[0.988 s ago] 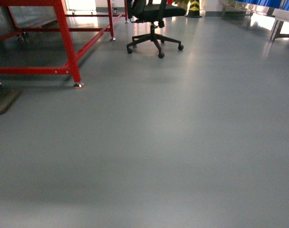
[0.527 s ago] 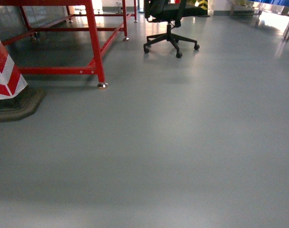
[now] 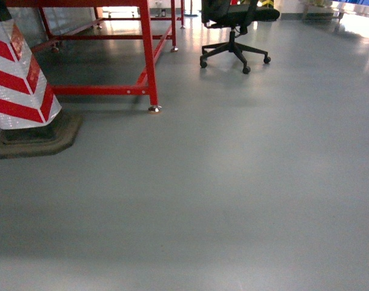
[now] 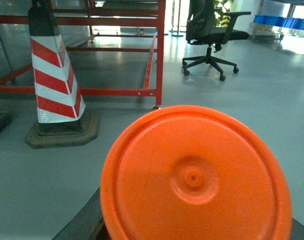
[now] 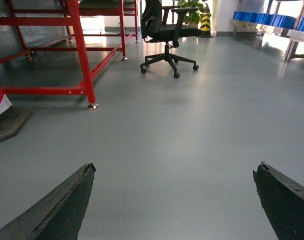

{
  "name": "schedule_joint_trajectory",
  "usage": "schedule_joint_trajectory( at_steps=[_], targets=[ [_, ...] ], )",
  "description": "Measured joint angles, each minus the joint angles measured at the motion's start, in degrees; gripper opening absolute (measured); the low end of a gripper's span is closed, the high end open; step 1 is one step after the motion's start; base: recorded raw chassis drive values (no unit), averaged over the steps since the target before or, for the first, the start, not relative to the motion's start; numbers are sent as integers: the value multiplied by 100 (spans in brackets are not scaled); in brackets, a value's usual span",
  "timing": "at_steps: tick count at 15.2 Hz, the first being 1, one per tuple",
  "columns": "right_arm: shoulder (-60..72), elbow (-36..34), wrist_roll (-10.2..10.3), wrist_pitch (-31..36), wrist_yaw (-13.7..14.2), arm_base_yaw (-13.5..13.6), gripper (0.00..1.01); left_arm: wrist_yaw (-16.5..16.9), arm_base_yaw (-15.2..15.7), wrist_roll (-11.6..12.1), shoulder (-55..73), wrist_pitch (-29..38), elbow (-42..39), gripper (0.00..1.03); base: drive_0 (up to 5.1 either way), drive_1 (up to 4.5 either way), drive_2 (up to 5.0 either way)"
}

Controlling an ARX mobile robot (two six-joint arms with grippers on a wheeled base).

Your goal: Pick capacitor and pack into box

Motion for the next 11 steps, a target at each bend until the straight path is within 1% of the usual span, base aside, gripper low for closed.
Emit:
schedule_joint_trajectory(
  at_steps=[11],
  targets=[
    [0, 0, 0, -7, 0, 0, 98, -7, 0, -2, 2, 4, 0, 44, -507, 238, 238]
  ],
)
